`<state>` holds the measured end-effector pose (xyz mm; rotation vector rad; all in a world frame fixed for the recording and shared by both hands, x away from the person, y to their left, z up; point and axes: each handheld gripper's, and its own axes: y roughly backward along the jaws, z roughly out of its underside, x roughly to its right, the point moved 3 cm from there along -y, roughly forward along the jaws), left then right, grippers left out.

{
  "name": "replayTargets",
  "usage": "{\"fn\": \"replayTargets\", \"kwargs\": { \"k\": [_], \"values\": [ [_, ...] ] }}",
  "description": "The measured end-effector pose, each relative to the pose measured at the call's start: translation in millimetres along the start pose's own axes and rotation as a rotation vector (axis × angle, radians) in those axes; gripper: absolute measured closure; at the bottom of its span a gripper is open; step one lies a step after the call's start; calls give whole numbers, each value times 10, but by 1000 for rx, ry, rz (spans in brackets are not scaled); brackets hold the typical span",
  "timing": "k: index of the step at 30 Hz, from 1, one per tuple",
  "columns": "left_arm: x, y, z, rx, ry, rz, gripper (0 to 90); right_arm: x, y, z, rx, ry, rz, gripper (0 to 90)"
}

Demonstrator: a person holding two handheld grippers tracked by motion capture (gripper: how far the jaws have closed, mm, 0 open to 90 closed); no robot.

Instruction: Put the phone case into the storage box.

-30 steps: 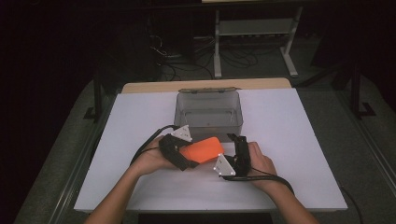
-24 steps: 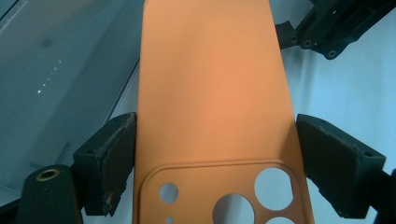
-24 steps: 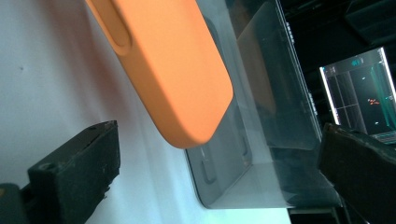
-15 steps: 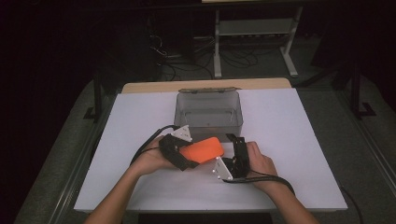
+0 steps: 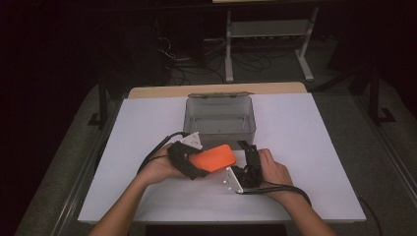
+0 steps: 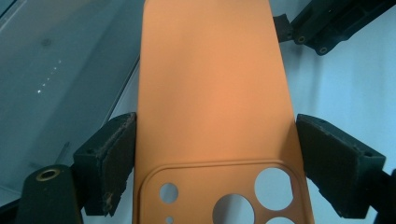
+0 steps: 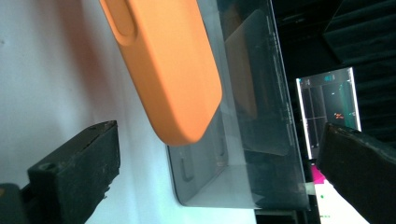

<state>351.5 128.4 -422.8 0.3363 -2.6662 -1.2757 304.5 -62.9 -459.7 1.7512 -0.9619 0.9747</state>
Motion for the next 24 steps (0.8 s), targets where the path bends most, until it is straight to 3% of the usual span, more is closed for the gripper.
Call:
{"fn": "replayTargets", "kwargs": {
  "k": [11,24],
  "values": [
    [1,-2,-2,-4,-1,-1,156,-14,5,-5,0,46,20,0],
    [0,-3,1,-6,0,0,156,-21,15,-28,4,50,25,0]
  ]
}}
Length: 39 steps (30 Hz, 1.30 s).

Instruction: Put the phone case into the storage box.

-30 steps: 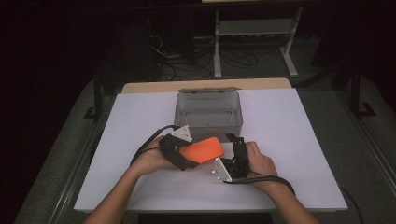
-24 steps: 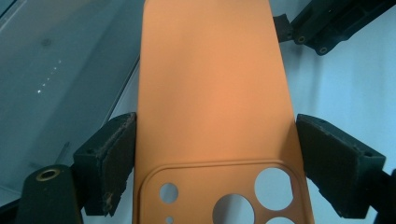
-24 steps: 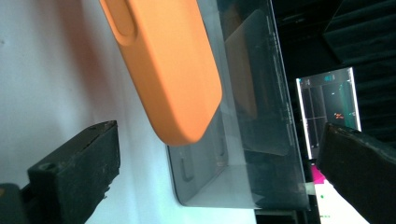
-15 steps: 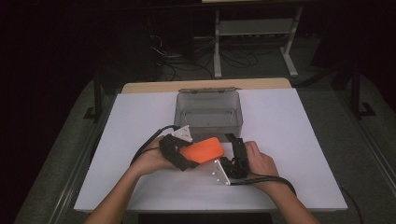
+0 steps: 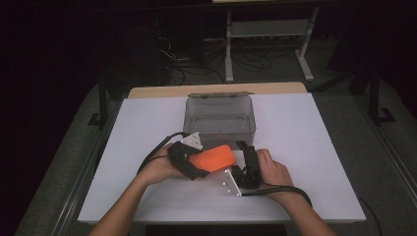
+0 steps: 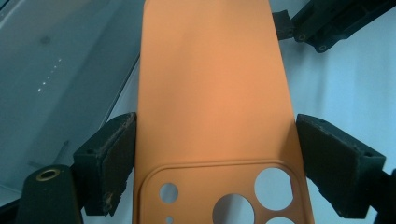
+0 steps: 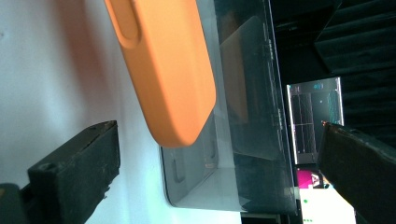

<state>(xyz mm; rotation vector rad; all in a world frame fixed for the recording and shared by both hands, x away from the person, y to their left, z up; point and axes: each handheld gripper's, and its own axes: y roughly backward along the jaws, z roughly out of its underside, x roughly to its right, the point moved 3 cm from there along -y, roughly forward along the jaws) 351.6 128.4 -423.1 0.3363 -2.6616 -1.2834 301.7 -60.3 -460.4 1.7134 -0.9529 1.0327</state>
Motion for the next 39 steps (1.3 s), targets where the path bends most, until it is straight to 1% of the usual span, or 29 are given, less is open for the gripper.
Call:
{"fn": "replayTargets", "kwargs": {
  "k": [4,5,11,12,14,17,23,29,32,34,39],
  "values": [
    [2,4,-4,-1,-1,-4,156,1,3,-29,3,11,7,0],
    [5,1,-4,0,-1,-4,156,-4,6,-40,3,7,9,0],
    [3,6,-4,-1,0,-3,156,-24,-1,-102,12,37,10,0],
    [2,8,-3,1,1,-4,156,-31,-4,-125,13,49,10,0],
    [-2,14,-4,4,2,-5,156,-38,-5,-140,15,50,8,0],
    [-6,23,-4,2,3,-7,156,-34,-9,-191,23,66,13,0],
    [-8,26,-6,6,5,-8,156,-19,-35,-292,40,85,19,0],
    [-9,29,-4,6,7,-8,156,-44,-63,-395,56,105,22,0],
    [-10,30,-3,4,6,-9,156,-72,-70,-434,66,105,31,0],
    [-12,31,-2,4,8,-10,156,-91,-71,-450,67,123,36,0],
    [-13,34,-1,7,9,-10,156,-121,-73,-475,78,141,57,0]
  ]
}}
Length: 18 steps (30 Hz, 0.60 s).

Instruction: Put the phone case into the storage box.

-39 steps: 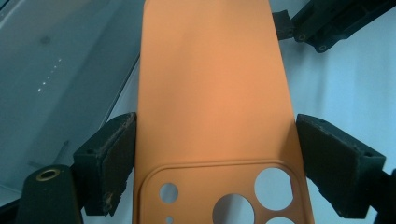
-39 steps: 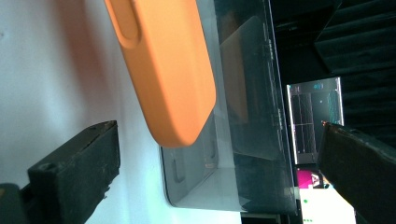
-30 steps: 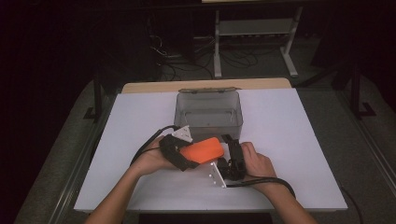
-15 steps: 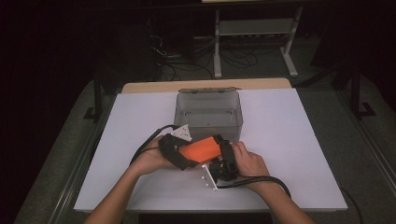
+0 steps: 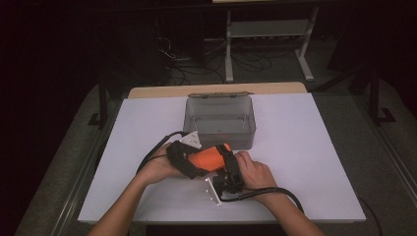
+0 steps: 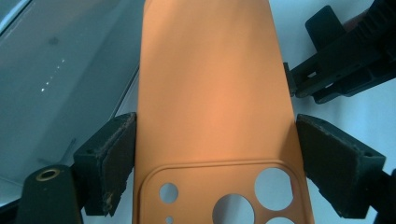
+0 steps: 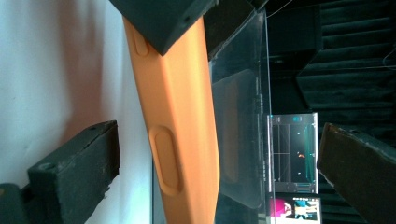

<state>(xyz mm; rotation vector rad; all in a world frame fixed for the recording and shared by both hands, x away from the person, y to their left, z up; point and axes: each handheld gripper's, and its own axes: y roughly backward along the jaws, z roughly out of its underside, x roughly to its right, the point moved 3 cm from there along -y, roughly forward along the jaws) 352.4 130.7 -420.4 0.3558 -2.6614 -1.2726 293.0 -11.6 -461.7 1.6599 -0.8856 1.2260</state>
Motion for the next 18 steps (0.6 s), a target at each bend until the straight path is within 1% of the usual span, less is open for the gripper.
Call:
{"fn": "replayTargets", "kwargs": {
  "k": [2,4,10,14,18],
  "values": [
    [-1,4,-2,-2,-2,0,156,-3,1,-8,3,1,11,0],
    [-5,13,-3,-1,-3,-2,156,-14,9,-16,5,17,27,0],
    [-22,30,3,-1,2,-8,156,-34,15,-32,14,42,42,0],
    [-27,30,7,-8,4,-9,156,-55,19,-49,21,53,42,0],
    [-21,23,6,-11,2,-9,156,-72,22,-58,21,79,54,6]
  ]
}}
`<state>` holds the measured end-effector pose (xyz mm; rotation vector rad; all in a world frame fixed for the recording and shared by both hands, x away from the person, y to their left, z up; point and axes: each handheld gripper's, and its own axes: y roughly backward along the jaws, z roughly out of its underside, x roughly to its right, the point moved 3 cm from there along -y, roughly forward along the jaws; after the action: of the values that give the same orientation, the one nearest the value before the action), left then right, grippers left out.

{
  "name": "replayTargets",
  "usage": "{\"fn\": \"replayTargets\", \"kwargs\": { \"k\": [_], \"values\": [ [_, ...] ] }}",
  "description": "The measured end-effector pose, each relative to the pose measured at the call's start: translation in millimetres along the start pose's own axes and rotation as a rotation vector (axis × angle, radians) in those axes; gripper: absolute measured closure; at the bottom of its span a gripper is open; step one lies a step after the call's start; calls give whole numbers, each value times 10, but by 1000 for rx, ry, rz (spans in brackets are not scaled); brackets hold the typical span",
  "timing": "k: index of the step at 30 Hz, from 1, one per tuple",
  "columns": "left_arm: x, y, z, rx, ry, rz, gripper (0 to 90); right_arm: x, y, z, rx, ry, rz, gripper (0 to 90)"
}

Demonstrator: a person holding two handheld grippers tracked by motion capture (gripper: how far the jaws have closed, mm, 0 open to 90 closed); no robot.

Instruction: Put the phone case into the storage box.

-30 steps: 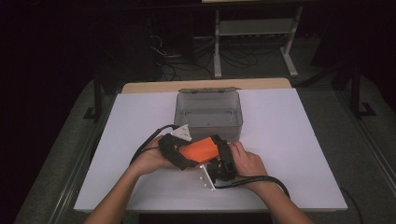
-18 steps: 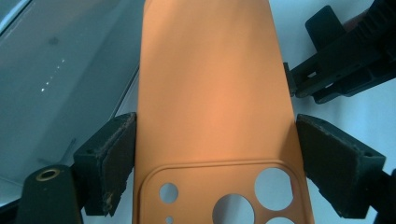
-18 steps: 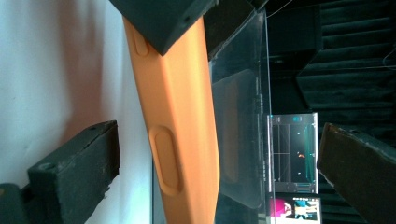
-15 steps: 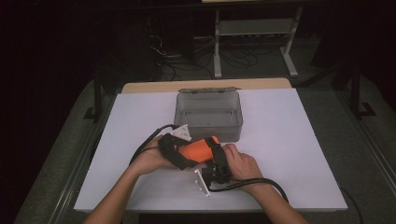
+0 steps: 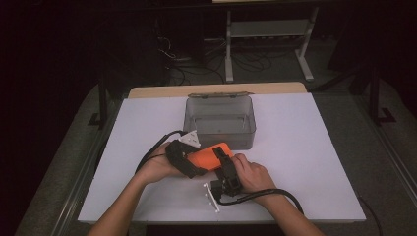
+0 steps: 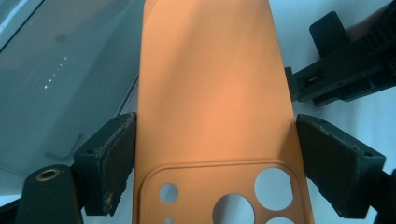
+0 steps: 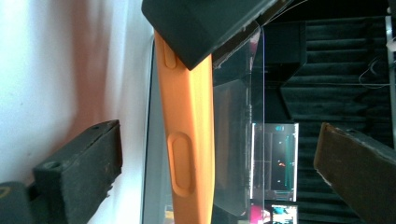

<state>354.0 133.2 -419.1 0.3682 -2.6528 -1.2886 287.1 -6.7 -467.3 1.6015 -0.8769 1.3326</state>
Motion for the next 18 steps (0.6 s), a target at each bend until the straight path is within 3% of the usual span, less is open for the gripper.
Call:
{"fn": "replayTargets", "kwargs": {
  "k": [18],
  "values": [
    [12,-12,-4,-4,0,0,156,-21,16,-15,2,30,10,127]
  ]
}}
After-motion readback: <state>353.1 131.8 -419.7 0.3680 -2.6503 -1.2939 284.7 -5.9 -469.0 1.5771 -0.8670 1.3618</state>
